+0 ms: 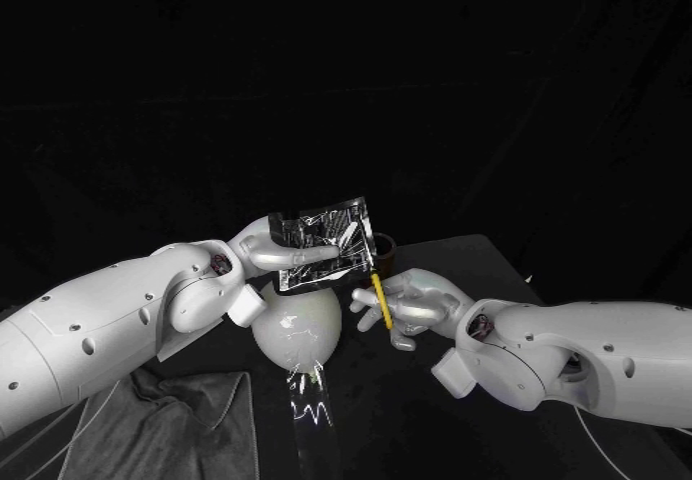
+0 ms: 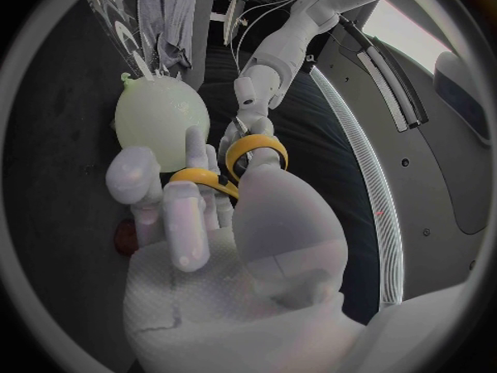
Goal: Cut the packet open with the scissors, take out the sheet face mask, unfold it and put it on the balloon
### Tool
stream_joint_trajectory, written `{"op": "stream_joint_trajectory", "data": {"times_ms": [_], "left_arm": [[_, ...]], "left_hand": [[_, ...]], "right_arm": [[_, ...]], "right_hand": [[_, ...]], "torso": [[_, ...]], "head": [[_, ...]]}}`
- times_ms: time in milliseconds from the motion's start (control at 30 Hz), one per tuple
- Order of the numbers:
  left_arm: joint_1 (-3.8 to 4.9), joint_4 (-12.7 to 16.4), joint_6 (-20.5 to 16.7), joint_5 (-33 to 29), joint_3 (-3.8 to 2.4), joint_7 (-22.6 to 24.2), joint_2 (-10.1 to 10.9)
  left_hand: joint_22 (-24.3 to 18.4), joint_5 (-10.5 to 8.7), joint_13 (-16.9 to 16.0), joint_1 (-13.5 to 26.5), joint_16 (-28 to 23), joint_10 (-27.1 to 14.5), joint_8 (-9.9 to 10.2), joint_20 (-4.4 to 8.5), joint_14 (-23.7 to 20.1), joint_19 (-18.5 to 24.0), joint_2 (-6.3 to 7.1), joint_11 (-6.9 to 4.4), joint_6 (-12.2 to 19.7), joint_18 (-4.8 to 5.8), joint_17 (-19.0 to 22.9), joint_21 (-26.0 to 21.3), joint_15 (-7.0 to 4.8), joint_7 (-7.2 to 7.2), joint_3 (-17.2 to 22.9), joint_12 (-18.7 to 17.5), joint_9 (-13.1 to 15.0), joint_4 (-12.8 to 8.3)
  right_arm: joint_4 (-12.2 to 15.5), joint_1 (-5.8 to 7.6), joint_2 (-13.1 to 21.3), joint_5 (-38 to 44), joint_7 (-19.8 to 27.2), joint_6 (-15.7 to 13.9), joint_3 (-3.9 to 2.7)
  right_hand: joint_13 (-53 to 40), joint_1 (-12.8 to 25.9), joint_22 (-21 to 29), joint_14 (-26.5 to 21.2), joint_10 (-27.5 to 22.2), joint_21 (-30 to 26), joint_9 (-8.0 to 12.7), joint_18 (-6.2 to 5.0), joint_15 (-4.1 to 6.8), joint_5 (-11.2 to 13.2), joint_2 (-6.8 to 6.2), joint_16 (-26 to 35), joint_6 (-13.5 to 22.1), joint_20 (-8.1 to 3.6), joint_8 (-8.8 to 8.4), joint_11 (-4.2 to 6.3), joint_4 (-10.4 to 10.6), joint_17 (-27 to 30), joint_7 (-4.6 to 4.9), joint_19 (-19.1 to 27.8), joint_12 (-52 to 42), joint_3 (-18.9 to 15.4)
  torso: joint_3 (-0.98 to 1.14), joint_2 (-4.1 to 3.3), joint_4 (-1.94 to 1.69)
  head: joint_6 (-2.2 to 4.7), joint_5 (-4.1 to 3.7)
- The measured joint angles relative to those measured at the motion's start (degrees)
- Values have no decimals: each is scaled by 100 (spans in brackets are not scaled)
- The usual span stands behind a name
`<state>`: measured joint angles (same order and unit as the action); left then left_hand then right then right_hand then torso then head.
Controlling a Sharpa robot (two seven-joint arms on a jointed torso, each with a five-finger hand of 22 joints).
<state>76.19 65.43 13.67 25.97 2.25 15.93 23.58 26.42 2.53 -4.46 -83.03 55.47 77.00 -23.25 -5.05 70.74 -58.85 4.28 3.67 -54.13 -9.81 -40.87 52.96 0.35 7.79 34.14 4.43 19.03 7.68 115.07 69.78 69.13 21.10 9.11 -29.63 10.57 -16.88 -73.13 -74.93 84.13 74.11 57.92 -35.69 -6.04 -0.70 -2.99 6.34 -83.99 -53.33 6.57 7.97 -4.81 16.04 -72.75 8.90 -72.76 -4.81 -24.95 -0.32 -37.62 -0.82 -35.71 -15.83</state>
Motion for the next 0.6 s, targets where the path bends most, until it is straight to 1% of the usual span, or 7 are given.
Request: {"op": "stream_joint_trajectory", "data": {"times_ms": [333, 433, 500, 600], "left_arm": [[-1, 7, 0, 29, -2, 8, -2], [-5, 11, 0, 43, -1, 9, -3], [-6, 15, -1, 51, 0, 9, -4], [-6, 20, -1, 61, 0, 9, -5]], "left_hand": [[0, 0, 1, -11, 0, -1, -1, 0, 1, 0, -11, 1, 2, -1, 0, 0, -1, -1, 0, 0, 0, 0], [0, 0, -1, -12, 0, 0, 0, -19, 16, 19, -12, 1, 3, -7, 0, 22, -14, -1, 0, 0, 0, 0], [5, -1, -4, -12, -1, -1, 0, -19, 27, 19, -12, 1, 4, -7, -3, 22, -17, -2, 0, 0, 0, 0], [5, -2, -4, -12, -1, -1, 0, -19, 10, 19, -12, 1, 11, -7, -7, 22, -34, -8, 0, 0, 0, 0]], "right_arm": [[-58, 61, -53, -28, -2, -4, 2], [-75, 78, -71, -38, -1, -11, 1], [-84, 85, -79, -44, 2, -17, -2], [-99, 97, -91, -54, 6, -29, -4]], "right_hand": [[1, 0, -2, 0, -1, 0, 2, 1, -1, 0, 0, 1, 0, 0, 0, -1, 0, 10, 0, 1, 0, 0], [1, 0, -2, 0, -1, -1, 3, 4, -1, 0, 0, 1, 0, 0, -23, -1, 0, 2, 0, 1, 0, 0], [1, 0, -2, 0, -1, -1, 4, 34, -1, 0, 0, 1, -1, 1, -23, -1, 0, -5, -1, 1, 0, 0], [1, 0, -1, -1, -1, -1, 4, 34, -1, 0, 0, 2, -1, 1, -23, -1, 0, -18, -1, 1, 0, 0]], "torso": [[-1, -2, -4], [-1, -2, -3], [-1, -2, -2], [-1, -2, -1]], "head": [[26, -24], [31, -25], [34, -25], [44, -25]]}}
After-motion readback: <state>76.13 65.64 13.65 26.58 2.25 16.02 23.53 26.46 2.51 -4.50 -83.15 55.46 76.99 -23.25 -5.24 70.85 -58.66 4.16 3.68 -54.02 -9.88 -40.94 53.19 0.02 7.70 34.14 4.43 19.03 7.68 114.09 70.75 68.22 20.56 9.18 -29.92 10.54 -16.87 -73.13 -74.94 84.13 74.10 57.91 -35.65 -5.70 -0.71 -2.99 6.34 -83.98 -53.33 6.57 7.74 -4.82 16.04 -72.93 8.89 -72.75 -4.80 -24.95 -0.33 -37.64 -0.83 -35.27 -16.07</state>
